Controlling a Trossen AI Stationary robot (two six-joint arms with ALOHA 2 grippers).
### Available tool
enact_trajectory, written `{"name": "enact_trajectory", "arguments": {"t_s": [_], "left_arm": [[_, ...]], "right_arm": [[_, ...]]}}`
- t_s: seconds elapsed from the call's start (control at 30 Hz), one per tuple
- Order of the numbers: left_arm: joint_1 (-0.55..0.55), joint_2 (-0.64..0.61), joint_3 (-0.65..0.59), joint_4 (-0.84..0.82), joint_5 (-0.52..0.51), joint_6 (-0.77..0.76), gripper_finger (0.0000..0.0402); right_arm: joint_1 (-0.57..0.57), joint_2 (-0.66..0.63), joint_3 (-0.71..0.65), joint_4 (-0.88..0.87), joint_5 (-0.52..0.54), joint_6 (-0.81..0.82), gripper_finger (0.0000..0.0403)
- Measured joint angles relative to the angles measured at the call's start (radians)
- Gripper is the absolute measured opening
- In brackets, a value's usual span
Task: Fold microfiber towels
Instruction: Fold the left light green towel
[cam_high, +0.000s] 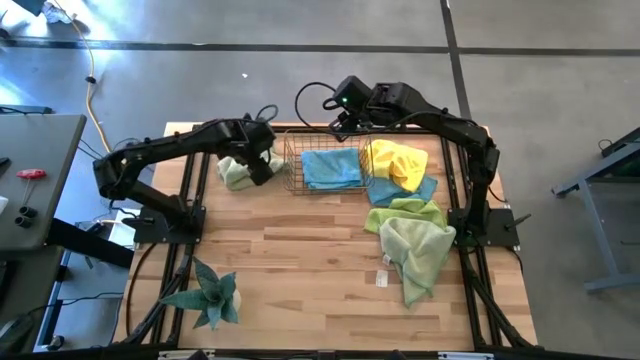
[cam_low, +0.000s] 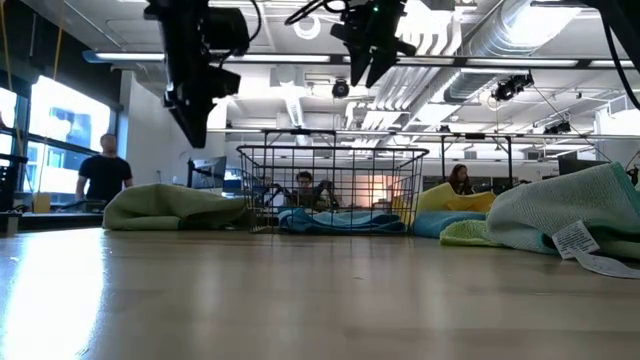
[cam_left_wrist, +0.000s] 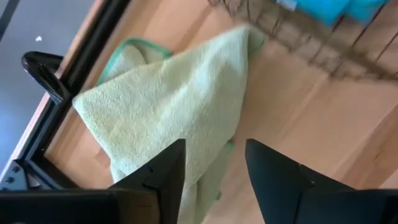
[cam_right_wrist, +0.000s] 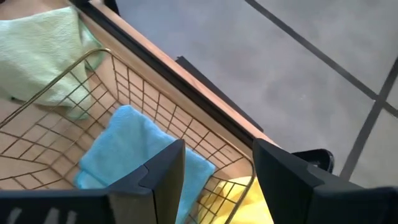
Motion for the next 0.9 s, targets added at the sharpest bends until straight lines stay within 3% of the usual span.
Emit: {"name": "enact_trajectory", "arguments": {"t_s": [0.2,0.37,0.9], "left_arm": [[0.000,0.059,0.000,-0.016,-0.007,0.059,0.0206],[0.001,0.084,-0.001,-0.013,-0.021,0.010,0.0230],[0.001,0.162,-0.001,-0.066,-0.087,-0.163,0.0234]], "right_arm": [[0.000,0.000,0.000,0.001,-0.007,0.000,0.0181],[0.000,0.000,0.000,0.001,-0.007,-0.001,0.0181],[0.000,0.000,-0.001,0.002,-0.007,-0.001,0.0181]]}}
